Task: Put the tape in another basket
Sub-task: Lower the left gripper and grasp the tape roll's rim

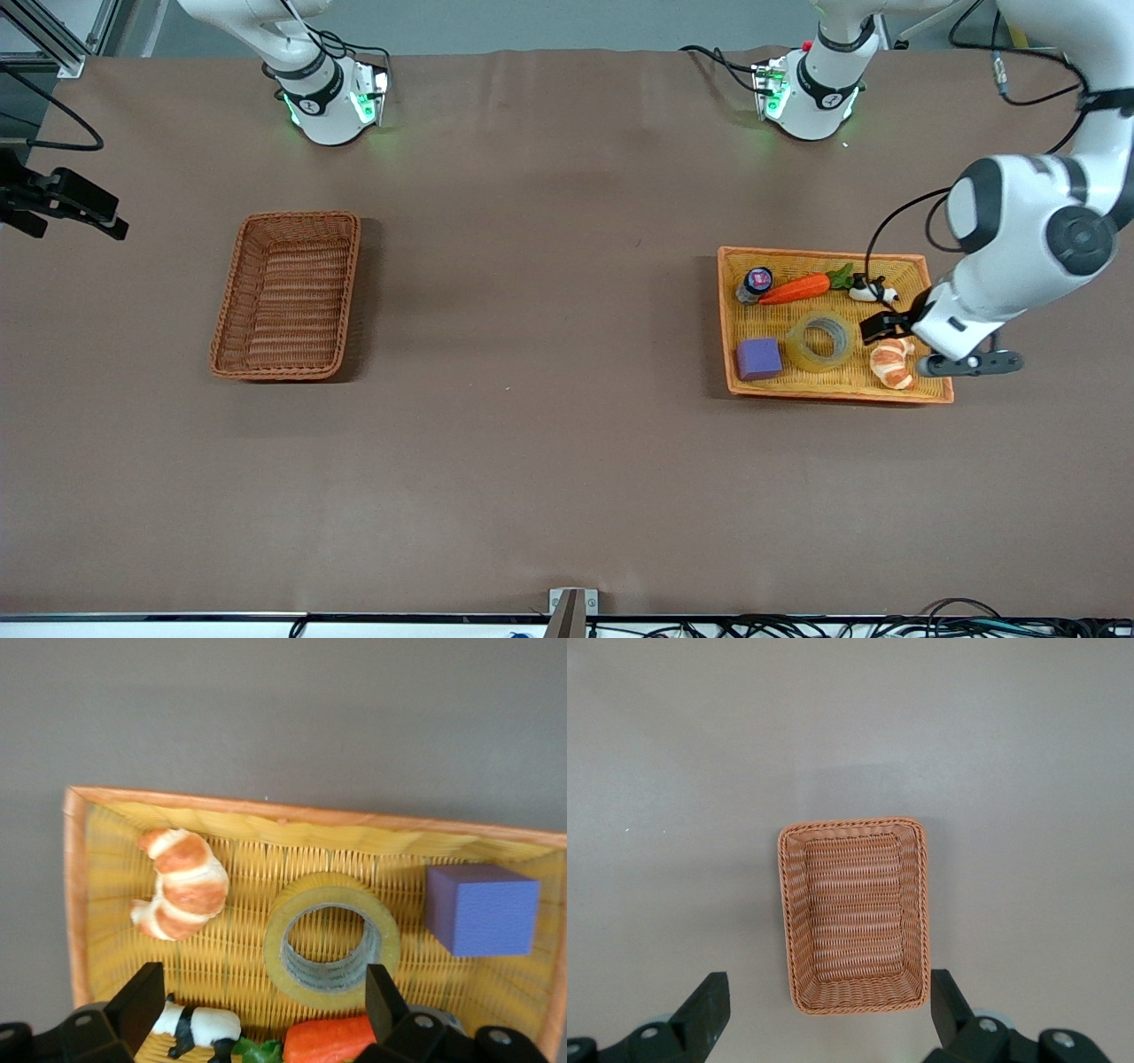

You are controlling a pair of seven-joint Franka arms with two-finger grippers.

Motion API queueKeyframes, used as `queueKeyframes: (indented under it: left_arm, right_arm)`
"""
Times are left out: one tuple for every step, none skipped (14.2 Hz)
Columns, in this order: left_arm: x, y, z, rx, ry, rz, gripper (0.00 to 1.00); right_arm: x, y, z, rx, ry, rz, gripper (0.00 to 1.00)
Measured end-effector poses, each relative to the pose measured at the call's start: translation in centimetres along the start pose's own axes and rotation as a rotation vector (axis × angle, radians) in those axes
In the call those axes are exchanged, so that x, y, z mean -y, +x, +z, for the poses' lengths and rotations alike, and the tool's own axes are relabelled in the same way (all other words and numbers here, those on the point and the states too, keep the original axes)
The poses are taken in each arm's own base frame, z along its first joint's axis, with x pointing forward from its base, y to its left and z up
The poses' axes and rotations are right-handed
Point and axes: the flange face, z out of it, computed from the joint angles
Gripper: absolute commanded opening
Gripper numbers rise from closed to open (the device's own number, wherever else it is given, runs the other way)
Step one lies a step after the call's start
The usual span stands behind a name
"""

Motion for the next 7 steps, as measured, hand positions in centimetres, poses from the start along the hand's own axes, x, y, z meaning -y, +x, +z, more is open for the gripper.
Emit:
queueKeyframes:
  left_arm:
    - [-0.1,-0.1,1.9,0.017,0.002,0.003,1.00]
    - [-0.2,-0.3,3.6,0.037,0.004,0.005,0.99]
    - [-0.1,-0.5,5.3,0.062,0.006,0.007,0.99]
    - [-0.1,-0.7,6.8,0.079,0.007,0.008,0.99]
    - [-0.1,-0.8,7.9,0.090,0.008,0.009,0.98]
    - [-0.1,-0.8,8.8,0.095,0.009,0.010,0.97]
    - [-0.2,-0.8,9.8,0.096,0.009,0.011,0.97]
  right_arm:
    - [0.0,0.0,0.0,0.000,0.000,0.000,1.00]
    - [0.0,0.0,0.0,0.000,0.000,0.000,1.00]
    - [0.0,0.0,0.0,0.000,0.000,0.000,1.00]
    - [0.0,0.0,0.0,0.000,0.000,0.000,1.00]
    - [0.0,0.0,0.0,0.000,0.000,0.000,1.00]
    - [0.0,0.0,0.0,0.000,0.000,0.000,1.00]
    - [0.0,0.0,0.0,0.000,0.000,0.000,1.00]
